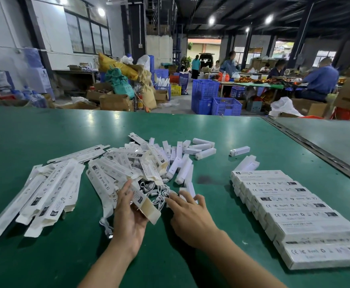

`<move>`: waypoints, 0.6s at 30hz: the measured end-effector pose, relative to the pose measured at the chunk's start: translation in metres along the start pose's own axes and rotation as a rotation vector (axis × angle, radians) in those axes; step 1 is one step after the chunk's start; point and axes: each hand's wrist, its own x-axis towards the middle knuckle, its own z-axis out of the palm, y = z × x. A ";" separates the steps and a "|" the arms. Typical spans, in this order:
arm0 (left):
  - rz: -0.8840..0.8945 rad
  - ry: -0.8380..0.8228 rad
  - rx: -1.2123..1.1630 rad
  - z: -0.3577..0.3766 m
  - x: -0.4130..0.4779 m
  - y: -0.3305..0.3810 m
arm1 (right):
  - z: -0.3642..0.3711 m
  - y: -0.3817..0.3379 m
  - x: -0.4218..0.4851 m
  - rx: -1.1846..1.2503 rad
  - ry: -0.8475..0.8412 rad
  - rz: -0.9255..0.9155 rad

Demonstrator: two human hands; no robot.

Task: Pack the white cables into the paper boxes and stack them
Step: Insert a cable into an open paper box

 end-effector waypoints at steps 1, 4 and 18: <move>0.005 -0.003 0.018 0.000 0.000 -0.001 | -0.001 0.001 0.003 -0.008 0.006 -0.008; 0.038 0.007 0.080 0.002 -0.001 -0.004 | -0.003 0.003 0.003 -0.025 0.051 -0.018; 0.387 -0.024 0.499 -0.002 -0.004 -0.013 | -0.020 -0.014 -0.040 0.868 0.456 0.411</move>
